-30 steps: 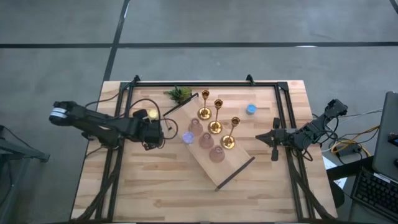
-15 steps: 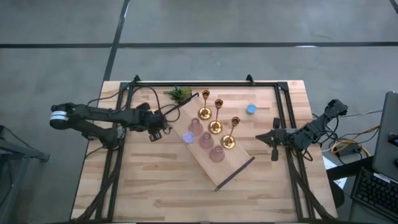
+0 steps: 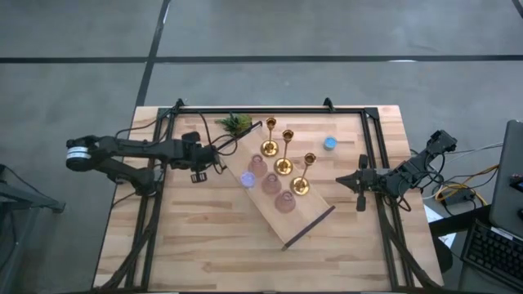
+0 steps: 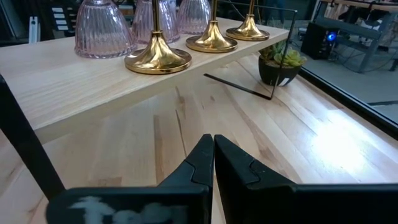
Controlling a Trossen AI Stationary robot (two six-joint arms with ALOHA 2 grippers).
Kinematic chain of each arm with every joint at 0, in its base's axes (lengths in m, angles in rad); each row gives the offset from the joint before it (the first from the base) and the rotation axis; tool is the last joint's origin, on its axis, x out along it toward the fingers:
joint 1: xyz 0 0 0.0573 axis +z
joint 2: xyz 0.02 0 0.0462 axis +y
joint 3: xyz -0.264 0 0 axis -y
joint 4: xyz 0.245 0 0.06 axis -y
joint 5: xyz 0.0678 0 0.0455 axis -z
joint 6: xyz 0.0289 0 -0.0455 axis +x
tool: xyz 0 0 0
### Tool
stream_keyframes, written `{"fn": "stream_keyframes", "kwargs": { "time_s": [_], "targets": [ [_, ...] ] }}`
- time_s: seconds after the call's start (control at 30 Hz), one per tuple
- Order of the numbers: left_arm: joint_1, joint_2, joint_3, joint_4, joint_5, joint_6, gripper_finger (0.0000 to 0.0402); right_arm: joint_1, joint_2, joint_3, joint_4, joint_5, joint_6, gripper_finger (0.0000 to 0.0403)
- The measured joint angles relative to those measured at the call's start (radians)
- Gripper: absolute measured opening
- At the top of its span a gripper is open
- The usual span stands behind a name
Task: Pick & Place candle stick holders
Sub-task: Put the yellow scented candle on the shelf aligned with the purple scented candle
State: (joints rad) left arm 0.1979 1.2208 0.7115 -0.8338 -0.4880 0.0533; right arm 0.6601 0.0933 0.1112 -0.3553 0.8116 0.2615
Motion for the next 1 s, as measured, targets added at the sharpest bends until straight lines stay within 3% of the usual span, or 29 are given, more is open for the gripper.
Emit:
{"fn": "stream_keyframes", "kwargs": {
  "time_s": [0.4, 0.7, 0.83, 1.0],
  "targets": [
    [0.013, 0.001, -0.009, 0.078, 0.086, -0.022, 0.0151, 0.0, 0.0, 0.0, 0.0, 0.0, 0.0, 0.0008],
    [0.032, 0.001, -0.079, 0.139, 0.048, -0.074, 0.0151, 0.0, 0.0, 0.0, 0.0, 0.0, 0.0, 0.0008],
    [0.032, 0.001, -0.099, 0.159, -0.058, -0.081, 0.0151, 0.0, 0.0, 0.0, 0.0, 0.0, 0.0, 0.0008],
    [0.031, 0.001, -0.123, 0.211, -0.068, -0.02, 0.0151, 0.0, 0.0, 0.0, 0.0, 0.0, 0.0, 0.0008]
  ]
}}
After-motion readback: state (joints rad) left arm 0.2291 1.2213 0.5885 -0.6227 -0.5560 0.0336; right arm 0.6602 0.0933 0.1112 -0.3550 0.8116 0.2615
